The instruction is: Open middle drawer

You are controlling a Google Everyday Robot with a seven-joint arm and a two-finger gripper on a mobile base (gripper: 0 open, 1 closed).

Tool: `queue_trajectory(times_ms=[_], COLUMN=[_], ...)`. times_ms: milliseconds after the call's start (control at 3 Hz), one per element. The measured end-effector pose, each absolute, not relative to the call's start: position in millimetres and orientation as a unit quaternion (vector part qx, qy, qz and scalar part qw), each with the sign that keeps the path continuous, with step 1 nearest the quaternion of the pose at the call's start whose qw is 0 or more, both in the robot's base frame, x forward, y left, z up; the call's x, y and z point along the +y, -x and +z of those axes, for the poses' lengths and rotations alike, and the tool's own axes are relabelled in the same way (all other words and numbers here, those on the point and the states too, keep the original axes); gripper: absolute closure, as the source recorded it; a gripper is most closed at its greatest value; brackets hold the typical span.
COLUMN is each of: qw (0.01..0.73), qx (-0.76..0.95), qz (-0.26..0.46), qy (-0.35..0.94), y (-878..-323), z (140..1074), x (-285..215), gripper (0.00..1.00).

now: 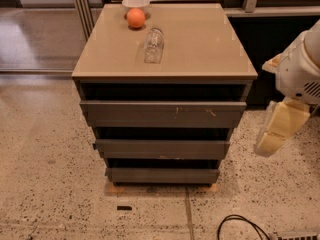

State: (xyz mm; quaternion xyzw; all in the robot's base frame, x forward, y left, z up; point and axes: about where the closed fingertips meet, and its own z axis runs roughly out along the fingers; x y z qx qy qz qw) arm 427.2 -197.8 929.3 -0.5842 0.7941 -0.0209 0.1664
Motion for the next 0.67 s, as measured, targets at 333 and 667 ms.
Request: queue_trajectory(times_ms=[333,667], qw=[0.150,0.120], qx=[0.803,0.815], qz=[0.000,0.033], qy=[0.576,0.566], y=[-418.7,-406.6], z=[872.5,815.6], x=[-180.1,-166.9], gripper=[0.00,0.00])
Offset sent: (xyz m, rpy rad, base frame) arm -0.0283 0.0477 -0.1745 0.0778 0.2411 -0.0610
